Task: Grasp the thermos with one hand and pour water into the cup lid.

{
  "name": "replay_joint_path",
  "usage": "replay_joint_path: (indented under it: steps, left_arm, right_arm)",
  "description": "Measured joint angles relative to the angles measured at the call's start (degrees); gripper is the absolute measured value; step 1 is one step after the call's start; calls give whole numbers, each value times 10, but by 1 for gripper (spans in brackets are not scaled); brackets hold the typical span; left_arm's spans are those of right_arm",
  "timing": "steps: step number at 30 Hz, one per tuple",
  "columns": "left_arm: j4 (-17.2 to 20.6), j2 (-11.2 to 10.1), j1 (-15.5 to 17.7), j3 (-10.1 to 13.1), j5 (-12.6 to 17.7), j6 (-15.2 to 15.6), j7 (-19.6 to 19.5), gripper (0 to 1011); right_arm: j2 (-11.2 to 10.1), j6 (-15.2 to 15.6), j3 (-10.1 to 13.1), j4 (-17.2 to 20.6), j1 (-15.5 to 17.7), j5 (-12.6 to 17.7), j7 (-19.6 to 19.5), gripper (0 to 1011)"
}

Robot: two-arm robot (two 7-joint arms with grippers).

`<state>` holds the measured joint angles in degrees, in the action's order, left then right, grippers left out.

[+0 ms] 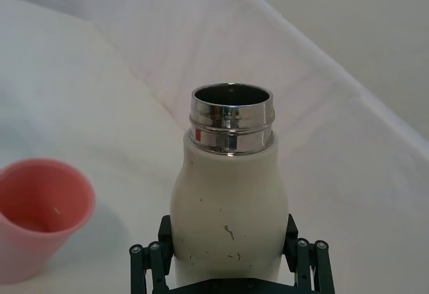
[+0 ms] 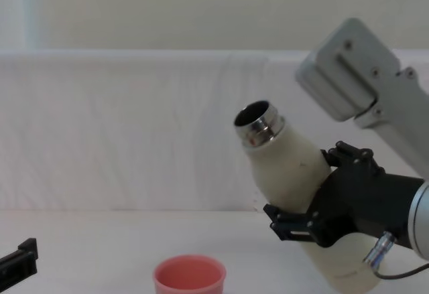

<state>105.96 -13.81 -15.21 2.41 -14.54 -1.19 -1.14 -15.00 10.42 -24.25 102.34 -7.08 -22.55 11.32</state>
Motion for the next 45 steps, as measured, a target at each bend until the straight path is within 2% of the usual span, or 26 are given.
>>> replay_joint_path:
  steps: [13, 29, 45]
  left_arm:
    - [0, 0, 0, 0, 0, 0, 0, 1001]
    - [0, 0, 0, 0, 0, 0, 0, 1001]
    - [0, 0, 0, 0, 0, 0, 0, 1001]
  right_arm:
    - [-13, 5, -29, -10, -10, -102, 4, 958]
    - [-21, 3, -53, -28, -21, -189, 13, 958]
    - [-26, 12, -74, -36, -30, -258, 16, 958]
